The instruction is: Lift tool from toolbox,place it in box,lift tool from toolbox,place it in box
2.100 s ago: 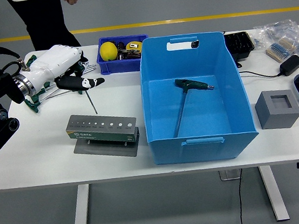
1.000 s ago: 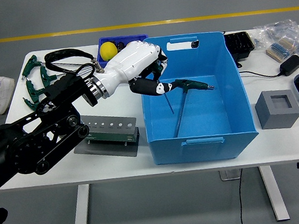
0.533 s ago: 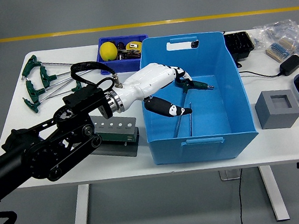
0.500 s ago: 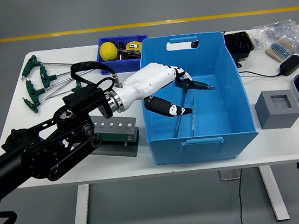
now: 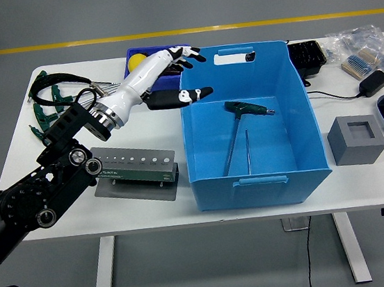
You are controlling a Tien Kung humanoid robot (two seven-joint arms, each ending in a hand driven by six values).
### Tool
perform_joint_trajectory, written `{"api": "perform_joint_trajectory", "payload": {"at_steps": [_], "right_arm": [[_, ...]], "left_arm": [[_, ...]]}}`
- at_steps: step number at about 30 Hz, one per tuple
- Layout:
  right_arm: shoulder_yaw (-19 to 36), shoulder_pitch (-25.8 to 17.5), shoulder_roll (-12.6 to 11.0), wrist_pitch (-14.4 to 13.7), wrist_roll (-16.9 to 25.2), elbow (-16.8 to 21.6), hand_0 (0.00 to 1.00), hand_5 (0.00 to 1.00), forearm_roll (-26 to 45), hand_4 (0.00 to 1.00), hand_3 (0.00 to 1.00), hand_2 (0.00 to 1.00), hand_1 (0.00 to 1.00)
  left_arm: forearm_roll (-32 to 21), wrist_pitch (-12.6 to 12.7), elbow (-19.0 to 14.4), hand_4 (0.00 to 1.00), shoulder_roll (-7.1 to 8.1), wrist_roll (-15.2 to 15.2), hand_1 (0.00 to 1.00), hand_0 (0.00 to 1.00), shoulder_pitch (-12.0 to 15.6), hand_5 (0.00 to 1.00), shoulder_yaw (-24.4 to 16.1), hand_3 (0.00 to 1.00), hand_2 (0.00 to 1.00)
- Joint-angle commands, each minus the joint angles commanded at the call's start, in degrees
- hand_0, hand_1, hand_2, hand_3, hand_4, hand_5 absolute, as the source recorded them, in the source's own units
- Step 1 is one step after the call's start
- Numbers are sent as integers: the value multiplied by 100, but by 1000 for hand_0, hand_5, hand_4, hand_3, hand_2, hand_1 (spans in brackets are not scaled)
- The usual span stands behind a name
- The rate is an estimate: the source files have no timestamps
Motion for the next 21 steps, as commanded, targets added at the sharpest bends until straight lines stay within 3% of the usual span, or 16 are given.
{"api": "perform_joint_trajectory", "payload": {"at_steps": [8,13,16,21], "right_arm": [[-56,-8,14,0,43,-10,726,724,104,829,591,753,702],[-74,0,19,-4,59,-13,726,725,120,829,590,753,702],[-100,-1,24,-5,76,-16,726,725,174,829,590,753,702],[-113,-2,32,-6,84,-21,726,723,174,829,591,754,702]], "left_arm": [[-1907,-84,-447,883,-89,696,662,604,1073,630,-1423,730,786],[-3023,-231,-656,885,-181,887,652,604,1741,673,-2181,750,778],[-3189,-292,-798,885,-297,927,652,604,2175,673,-2652,750,778],[-2911,-465,-990,892,-449,968,652,603,2855,716,-3292,745,764]]}}
